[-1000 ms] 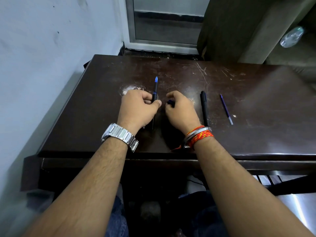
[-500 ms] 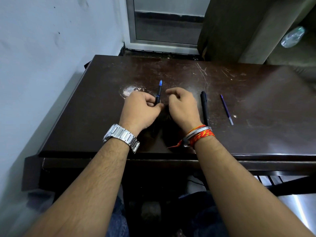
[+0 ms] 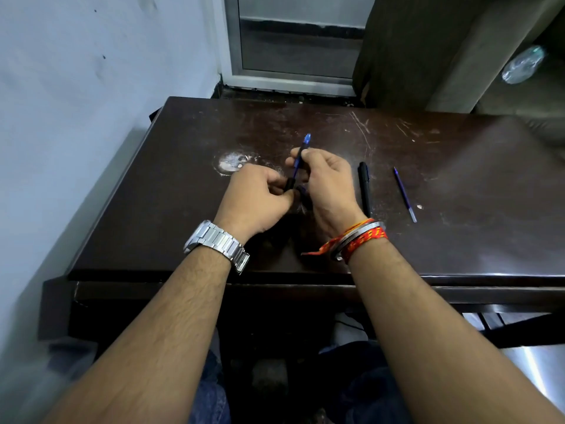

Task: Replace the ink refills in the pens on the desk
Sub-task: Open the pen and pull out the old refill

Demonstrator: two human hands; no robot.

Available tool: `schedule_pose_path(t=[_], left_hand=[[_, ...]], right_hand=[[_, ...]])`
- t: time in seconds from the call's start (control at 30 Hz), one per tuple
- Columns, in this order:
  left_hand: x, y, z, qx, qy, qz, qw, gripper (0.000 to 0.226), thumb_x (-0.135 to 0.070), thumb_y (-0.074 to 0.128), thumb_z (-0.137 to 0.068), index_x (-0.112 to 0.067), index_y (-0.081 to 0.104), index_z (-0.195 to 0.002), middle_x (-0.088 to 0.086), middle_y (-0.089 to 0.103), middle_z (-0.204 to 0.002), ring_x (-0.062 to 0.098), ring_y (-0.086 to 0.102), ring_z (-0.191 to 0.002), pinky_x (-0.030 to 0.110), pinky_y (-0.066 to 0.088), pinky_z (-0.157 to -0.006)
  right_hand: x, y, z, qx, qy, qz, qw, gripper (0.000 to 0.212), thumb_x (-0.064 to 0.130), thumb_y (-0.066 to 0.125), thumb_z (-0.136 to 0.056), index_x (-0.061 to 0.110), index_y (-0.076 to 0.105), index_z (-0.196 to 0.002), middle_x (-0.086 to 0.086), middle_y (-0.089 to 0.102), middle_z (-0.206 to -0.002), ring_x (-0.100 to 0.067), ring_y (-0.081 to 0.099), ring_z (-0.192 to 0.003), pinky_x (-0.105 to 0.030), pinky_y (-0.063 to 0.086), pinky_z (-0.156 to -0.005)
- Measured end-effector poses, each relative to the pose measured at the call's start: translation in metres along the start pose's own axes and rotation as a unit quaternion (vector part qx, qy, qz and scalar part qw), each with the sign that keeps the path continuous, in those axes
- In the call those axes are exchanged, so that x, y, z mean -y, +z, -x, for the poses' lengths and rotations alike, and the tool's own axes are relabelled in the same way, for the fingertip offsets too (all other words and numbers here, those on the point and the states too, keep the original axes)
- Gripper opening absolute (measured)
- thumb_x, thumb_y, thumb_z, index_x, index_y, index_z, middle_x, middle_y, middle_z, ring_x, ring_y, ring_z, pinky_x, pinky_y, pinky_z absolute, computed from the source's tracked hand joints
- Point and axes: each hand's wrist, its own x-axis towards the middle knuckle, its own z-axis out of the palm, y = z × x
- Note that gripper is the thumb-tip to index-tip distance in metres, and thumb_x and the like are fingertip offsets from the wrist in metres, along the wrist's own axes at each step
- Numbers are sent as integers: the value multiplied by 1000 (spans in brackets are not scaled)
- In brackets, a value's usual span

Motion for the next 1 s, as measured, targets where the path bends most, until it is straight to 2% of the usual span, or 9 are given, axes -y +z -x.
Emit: schedule_pose_path(t=[0.13,0.27,0.37,0.5,0.57,0.63,0.87,0.93,1.0], left_hand=[[0,1,1,14,-6,-2,1000,5,-32,76,-75,-28,79,-76,-11,73,-64,0,67,-61,16,48,-56],[3,-4,-2,-2,-29,-5,1000,8,-32,79,-75,-30,76,-69,-11,71,-62,-5,63,-55,12,43,-53],[4,-10,-4,-56,-45,-14,997,14,-30,79,-76,-25,73,-64,-9,69,-57,-4,64,-55,10,47,-54],[1,-12,-5,-85,-60,5,995,15,-28,80,-77,-25,73,-65,-8,71,-56,5,71,-59,25,59,-67],[0,-11,-4,-84,-59,5,995,20,-27,80,-78,-27,69,-61,-11,69,-55,4,70,-56,25,60,-66],[-1,-11,-3,-85,-56,0,995,21,-26,80,-78,-26,68,-60,-13,69,-55,3,69,-55,25,59,-65],[0,-10,-4,-80,-57,4,995,15,-27,81,-77,-15,75,-69,0,73,-60,13,72,-60,32,62,-67],[1,-9,-4,-79,-51,-1,996,18,-27,80,-77,-13,74,-68,1,71,-58,11,70,-58,25,58,-61],[1,-8,-4,-82,-46,-7,996,19,-28,81,-76,-17,72,-64,-4,68,-55,5,66,-59,9,47,-51]], right_hand=[[11,-6,2,-22,-3,-73,997,21,10,51,-99,9,68,-86,-4,68,-78,3,55,-45,-10,40,-43],[16,-13,-2,-91,-44,-64,993,16,18,58,-98,18,66,-84,2,67,-83,-1,53,-63,-18,41,-64],[14,-24,-5,-124,-81,90,985,12,26,65,-93,16,70,-89,7,67,-79,-2,56,-67,-21,45,-69],[3,-26,0,-15,-114,433,894,16,34,75,-80,19,75,-85,10,66,-71,-3,62,-69,-11,48,-67],[1,-23,3,8,-103,499,860,13,34,77,-76,23,73,-82,5,70,-79,-16,68,-82,-29,56,-78],[1,-20,5,16,-96,530,842,12,35,78,-74,25,71,-76,1,72,-85,-22,69,-87,-38,57,-81],[2,-19,6,11,-78,570,818,15,35,78,-74,21,73,-78,-3,73,-88,-24,68,-87,-38,59,-79],[2,-20,6,9,-82,561,824,14,34,78,-73,21,73,-76,-2,72,-85,-23,68,-85,-37,59,-77],[1,-19,6,-5,-104,527,843,11,32,75,-72,22,71,-73,4,70,-76,-19,68,-81,-32,57,-73]])
